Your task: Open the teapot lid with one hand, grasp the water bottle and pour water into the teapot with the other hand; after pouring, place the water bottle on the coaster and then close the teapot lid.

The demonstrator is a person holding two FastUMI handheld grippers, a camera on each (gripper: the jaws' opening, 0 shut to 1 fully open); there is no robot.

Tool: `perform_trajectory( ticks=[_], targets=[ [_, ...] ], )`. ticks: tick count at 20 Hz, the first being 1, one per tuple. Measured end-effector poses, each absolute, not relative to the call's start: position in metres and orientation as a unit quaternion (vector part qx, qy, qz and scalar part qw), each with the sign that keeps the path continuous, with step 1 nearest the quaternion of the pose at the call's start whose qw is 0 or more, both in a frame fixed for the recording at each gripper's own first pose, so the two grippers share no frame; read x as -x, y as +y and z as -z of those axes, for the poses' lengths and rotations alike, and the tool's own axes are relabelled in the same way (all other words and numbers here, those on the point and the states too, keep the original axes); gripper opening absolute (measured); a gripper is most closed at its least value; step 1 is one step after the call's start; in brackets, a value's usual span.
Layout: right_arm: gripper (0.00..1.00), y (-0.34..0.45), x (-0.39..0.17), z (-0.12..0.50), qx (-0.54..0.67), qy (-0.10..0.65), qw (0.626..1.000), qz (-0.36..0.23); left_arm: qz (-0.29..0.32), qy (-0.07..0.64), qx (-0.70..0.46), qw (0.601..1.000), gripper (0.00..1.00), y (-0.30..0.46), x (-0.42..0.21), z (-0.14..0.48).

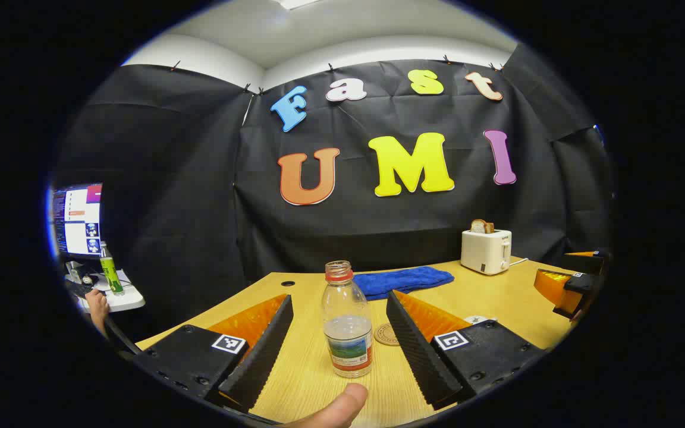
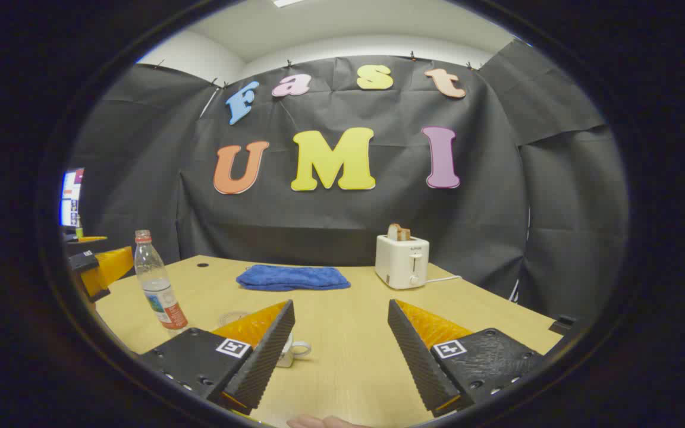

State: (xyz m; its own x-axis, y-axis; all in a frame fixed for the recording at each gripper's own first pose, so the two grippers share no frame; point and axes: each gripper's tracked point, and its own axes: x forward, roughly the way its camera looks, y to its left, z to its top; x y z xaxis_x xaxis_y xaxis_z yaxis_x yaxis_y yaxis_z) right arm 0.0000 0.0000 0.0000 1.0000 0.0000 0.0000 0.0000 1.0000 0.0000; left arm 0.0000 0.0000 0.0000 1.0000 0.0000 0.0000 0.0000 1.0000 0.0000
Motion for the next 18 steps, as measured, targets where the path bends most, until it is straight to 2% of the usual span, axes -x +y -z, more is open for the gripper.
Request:
perform_trajectory(
  ticks=[16, 17, 18],
  targets=[
    [0.95, 0.028, -0.014, 0.015, 0.007, 0.011, 1.000, -0.025, -0.014, 0.007, -0.004, 1.000, 0.99, 0.013, -0.003, 0.007],
    [0.98, 0.033, -0.017, 0.016, 0.009, 0.009, 1.000, -0.028, -0.017, 0.007, -0.007, 1.000, 0.99, 0.015, -0.002, 0.008],
    [0.96, 0.038, -0.020, 0.019, 0.014, 0.007, 0.999, -0.033, -0.020, 0.007, -0.009, 1.000, 0.99, 0.015, -0.002, 0.007]
  ],
)
